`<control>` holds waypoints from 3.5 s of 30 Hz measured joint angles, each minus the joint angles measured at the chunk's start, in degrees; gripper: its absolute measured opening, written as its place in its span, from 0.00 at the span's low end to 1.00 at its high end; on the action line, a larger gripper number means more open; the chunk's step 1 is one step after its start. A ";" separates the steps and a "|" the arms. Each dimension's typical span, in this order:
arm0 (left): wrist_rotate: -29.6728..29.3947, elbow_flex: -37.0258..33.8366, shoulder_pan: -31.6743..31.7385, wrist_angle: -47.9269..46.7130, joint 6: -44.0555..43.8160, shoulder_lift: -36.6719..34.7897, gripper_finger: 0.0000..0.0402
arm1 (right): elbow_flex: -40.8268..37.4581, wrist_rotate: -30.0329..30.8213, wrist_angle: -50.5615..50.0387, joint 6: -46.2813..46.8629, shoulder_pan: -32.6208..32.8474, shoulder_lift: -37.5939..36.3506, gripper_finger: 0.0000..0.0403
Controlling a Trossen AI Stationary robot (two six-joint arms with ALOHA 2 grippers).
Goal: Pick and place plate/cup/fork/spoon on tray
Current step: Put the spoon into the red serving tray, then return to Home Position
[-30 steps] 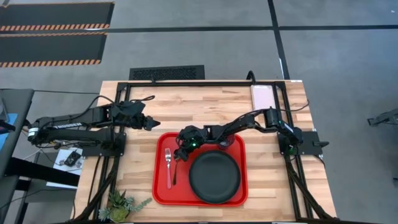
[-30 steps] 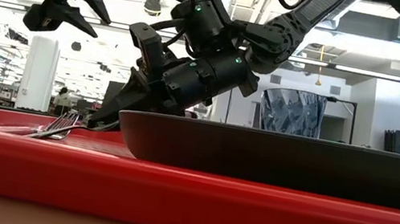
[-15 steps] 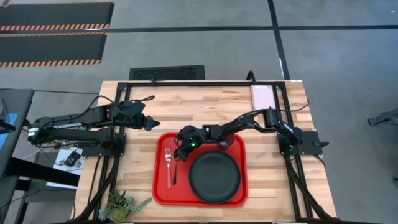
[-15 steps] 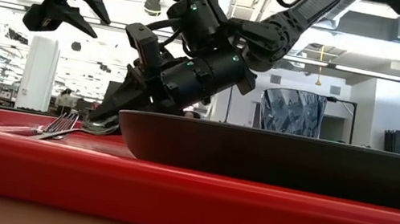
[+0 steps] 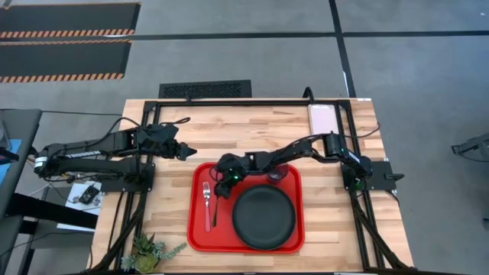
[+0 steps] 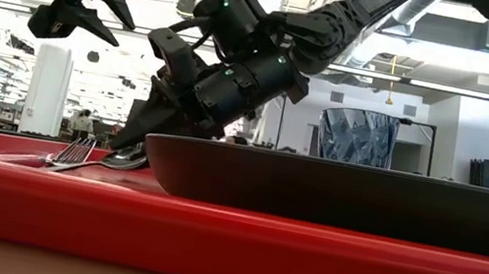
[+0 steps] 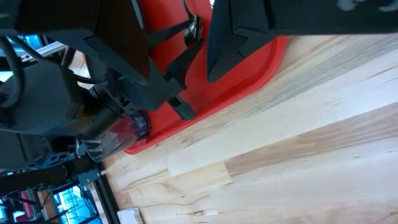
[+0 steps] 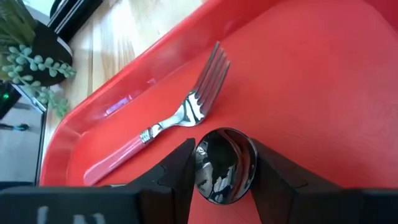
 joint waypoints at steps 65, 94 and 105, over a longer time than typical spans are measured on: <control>3.34 -0.04 0.01 23.47 24.66 -19.13 0.36 | 7.43 6.26 -42.42 -30.15 -5.96 -57.98 0.45; 5.68 -8.30 0.03 12.80 26.56 -39.60 0.36 | -71.79 15.14 16.67 -16.16 -4.58 -110.79 0.44; 9.64 -27.25 0.03 28.78 22.45 -39.54 0.36 | -85.31 24.18 32.26 -16.73 4.53 -111.43 0.44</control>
